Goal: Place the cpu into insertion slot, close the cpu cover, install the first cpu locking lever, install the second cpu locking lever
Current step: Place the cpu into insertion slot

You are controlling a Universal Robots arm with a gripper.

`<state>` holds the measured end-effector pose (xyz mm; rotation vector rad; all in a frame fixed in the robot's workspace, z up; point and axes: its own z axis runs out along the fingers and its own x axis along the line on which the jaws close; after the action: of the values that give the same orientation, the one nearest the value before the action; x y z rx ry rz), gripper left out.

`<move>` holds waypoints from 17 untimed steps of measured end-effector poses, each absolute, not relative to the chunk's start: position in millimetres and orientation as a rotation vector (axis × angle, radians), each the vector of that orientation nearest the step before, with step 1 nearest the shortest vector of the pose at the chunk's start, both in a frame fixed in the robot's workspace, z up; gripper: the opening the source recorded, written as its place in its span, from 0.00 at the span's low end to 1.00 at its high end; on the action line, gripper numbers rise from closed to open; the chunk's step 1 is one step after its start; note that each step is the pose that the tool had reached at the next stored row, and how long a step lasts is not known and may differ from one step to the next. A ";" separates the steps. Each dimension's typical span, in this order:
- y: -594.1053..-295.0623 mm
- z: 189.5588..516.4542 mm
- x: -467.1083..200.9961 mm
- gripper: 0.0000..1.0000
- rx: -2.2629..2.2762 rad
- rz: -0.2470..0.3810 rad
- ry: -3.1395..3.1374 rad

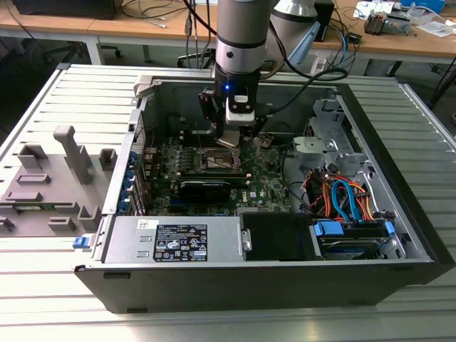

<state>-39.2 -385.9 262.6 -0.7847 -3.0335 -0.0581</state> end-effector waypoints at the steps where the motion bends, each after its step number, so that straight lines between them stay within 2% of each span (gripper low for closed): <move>1: -385.9 262.5 -39.3 0.55 -0.792 -0.058 -3.032; 17: -385.9 262.0 -39.2 0.55 -0.852 -0.058 -3.016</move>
<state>-39.2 -385.9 262.0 -0.8516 -3.0162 -0.0584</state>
